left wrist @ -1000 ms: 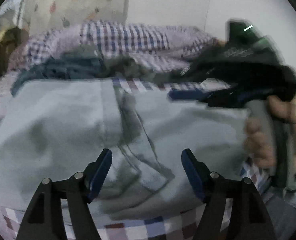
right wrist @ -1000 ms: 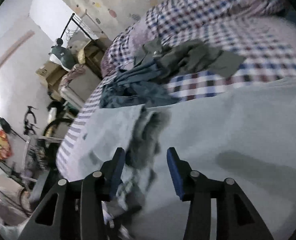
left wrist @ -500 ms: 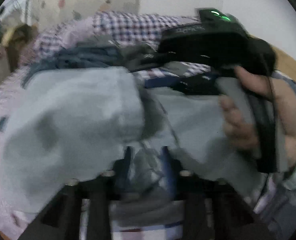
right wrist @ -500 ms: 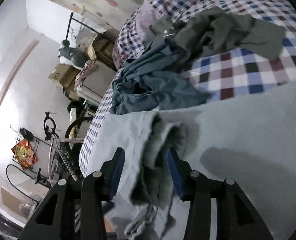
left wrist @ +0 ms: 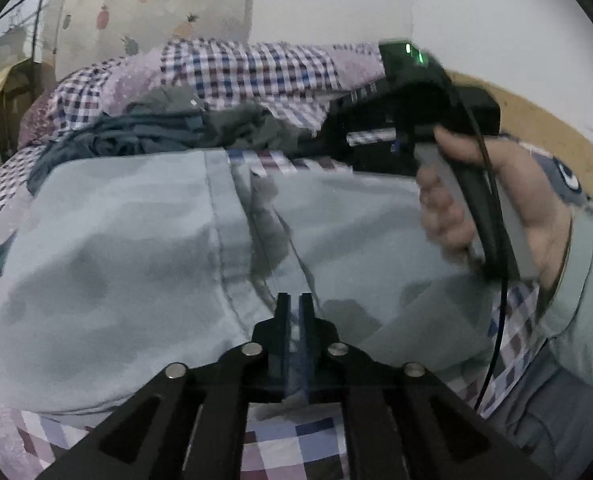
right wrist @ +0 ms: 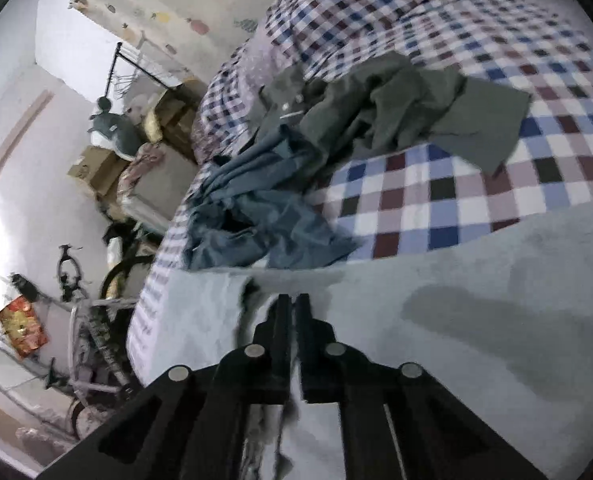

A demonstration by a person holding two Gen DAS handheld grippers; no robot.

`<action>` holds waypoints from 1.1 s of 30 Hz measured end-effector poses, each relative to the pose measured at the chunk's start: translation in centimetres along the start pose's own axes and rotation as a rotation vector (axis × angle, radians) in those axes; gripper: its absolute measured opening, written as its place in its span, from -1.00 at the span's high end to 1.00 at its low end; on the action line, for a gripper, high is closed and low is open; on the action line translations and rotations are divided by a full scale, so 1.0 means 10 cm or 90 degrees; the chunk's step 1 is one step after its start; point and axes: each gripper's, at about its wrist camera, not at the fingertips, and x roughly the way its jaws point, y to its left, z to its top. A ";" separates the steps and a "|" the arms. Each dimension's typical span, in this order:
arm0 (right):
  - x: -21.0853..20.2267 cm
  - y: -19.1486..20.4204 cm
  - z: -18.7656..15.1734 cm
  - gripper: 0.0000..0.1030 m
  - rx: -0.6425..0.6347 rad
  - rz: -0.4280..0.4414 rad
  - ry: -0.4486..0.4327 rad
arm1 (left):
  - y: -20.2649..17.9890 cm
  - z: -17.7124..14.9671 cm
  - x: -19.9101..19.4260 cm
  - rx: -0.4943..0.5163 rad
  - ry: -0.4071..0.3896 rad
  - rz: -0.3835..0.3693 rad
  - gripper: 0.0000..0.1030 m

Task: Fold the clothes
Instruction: 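Open both grippers and release the folded sweatpants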

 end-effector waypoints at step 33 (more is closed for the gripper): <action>0.26 0.44 -0.28 0.20 -0.075 0.046 0.084 | -0.02 -0.18 0.13 0.047 0.086 0.060 0.22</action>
